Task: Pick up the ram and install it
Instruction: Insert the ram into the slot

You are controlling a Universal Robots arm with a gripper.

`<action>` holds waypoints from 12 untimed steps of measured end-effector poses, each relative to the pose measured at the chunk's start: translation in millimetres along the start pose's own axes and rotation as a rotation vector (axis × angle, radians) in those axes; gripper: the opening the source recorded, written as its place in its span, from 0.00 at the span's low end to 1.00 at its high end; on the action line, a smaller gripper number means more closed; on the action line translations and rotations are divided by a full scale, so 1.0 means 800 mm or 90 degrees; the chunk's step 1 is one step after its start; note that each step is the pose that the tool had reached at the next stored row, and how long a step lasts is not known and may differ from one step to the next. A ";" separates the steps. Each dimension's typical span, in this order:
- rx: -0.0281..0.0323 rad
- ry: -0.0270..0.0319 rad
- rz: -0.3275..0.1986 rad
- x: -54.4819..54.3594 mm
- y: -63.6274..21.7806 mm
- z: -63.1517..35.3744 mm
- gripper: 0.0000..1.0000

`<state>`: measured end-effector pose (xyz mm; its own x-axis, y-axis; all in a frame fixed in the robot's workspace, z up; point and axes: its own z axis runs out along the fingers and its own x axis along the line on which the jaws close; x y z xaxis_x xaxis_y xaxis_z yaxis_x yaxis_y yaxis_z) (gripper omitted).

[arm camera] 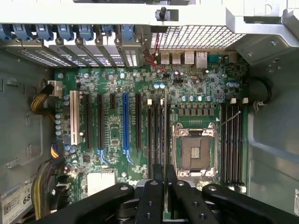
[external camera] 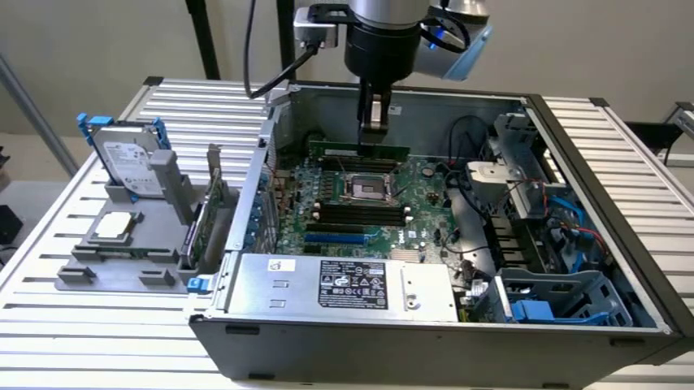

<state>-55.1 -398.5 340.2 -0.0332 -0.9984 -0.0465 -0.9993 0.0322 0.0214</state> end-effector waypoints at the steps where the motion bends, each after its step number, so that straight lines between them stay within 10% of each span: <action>1: -0.0001 0.0002 -0.002 0.000 0.000 0.002 0.13; 12: -0.0006 0.0004 -0.013 0.001 -0.005 0.027 0.13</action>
<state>-51.4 -398.5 318.4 -0.0131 -0.9988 -0.0462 -0.9997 0.0121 0.0215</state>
